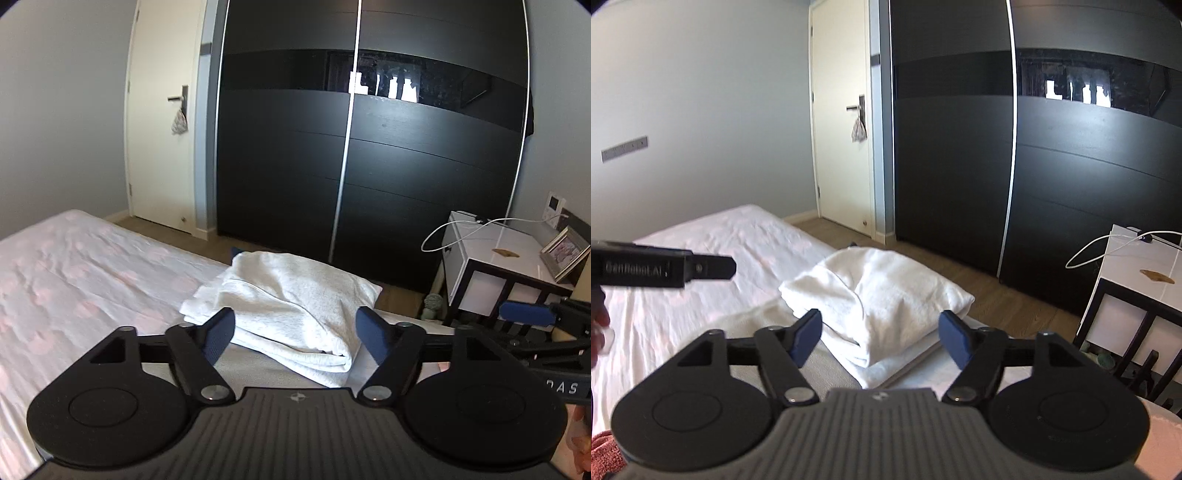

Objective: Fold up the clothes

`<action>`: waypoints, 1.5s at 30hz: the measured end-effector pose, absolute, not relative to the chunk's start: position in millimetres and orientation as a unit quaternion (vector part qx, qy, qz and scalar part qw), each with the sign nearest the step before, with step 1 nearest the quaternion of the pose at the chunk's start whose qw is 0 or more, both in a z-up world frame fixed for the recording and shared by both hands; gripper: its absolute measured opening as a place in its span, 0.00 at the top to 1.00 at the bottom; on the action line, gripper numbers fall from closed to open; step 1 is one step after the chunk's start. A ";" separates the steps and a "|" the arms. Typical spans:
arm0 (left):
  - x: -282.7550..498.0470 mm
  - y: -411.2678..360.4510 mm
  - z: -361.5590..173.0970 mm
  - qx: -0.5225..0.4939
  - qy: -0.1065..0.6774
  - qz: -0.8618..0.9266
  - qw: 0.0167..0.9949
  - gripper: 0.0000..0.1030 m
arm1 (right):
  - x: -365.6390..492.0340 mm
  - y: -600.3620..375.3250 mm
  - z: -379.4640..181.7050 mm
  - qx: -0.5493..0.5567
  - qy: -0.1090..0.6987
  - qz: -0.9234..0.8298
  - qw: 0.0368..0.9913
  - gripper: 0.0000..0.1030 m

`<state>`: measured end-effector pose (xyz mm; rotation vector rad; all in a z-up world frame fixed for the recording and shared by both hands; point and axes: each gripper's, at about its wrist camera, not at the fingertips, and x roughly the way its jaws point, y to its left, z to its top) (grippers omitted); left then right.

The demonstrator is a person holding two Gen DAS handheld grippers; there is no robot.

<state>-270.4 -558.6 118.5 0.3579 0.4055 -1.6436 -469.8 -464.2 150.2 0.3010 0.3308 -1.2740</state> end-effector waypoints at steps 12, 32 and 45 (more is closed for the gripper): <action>-288.8 -491.5 135.7 0.150 0.124 -0.671 0.715 0.19 | -462.2 -447.8 166.3 0.164 0.129 -0.591 0.780 0.15; -270.0 -492.5 106.4 0.121 0.203 -0.640 0.731 0.19 | -433.0 -419.3 150.5 0.133 0.135 -0.627 0.755 0.02; -269.5 -488.5 105.7 0.113 0.196 -0.636 0.738 0.19 | -429.5 -417.8 147.9 0.133 0.143 -0.630 0.751 0.01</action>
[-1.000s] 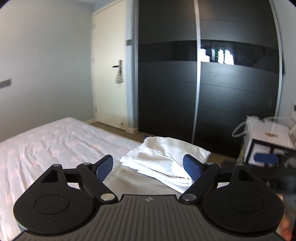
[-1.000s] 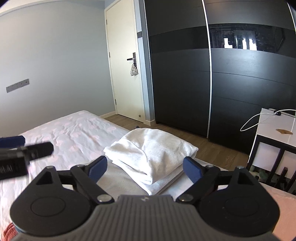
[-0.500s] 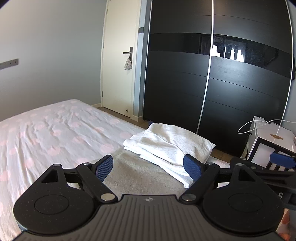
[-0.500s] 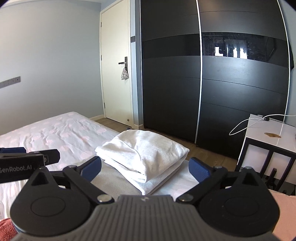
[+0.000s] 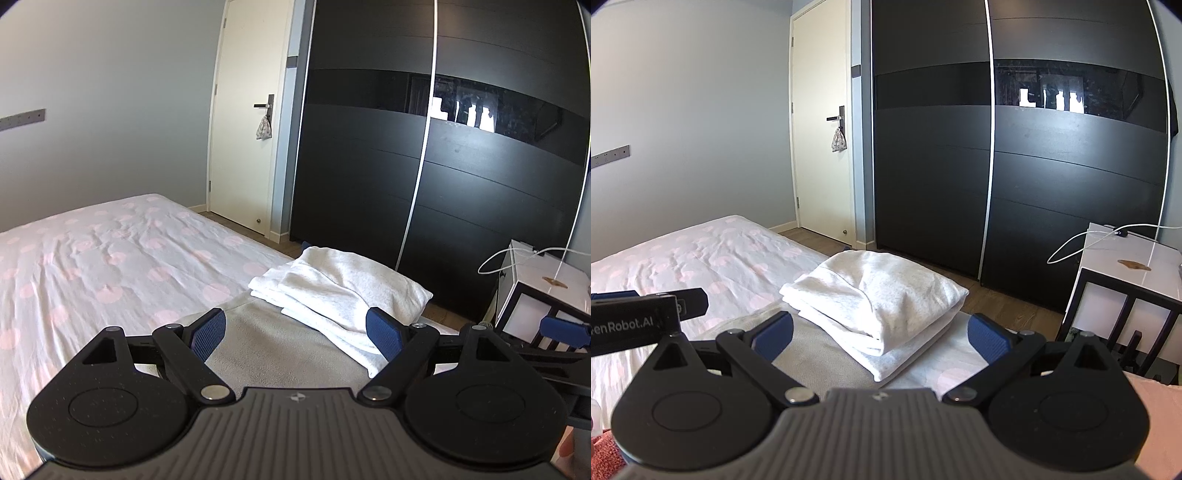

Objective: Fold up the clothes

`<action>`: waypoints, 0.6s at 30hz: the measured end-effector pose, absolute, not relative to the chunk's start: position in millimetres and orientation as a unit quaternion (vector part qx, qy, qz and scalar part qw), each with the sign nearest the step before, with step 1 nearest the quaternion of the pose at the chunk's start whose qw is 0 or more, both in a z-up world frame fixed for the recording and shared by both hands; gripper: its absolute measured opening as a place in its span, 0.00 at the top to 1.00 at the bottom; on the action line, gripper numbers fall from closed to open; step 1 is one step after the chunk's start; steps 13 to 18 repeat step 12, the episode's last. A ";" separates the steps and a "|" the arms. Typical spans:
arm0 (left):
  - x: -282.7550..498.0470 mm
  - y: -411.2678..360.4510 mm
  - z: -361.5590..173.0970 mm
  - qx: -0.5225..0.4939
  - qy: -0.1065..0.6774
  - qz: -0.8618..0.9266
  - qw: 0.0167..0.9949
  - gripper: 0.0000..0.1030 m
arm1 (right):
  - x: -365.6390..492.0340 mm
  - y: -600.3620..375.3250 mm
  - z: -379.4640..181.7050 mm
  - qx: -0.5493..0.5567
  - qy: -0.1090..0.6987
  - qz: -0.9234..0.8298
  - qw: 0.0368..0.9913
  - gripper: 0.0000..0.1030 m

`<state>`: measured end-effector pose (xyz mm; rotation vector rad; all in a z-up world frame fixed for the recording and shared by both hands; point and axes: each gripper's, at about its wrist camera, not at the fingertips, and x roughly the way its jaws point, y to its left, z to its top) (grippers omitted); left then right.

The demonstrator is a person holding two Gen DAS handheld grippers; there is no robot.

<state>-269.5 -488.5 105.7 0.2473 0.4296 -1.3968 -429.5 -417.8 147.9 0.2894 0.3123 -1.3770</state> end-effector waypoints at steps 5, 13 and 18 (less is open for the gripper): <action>-275.3 -489.8 104.9 0.118 0.190 -0.636 0.739 0.19 | -431.1 -418.9 146.7 0.134 0.144 -0.635 0.747 0.01; -274.8 -489.6 103.0 0.118 0.190 -0.635 0.740 0.19 | -431.5 -418.3 145.6 0.138 0.145 -0.635 0.746 0.01; -274.8 -489.6 103.0 0.118 0.190 -0.635 0.740 0.19 | -431.5 -418.3 145.6 0.138 0.145 -0.635 0.746 0.01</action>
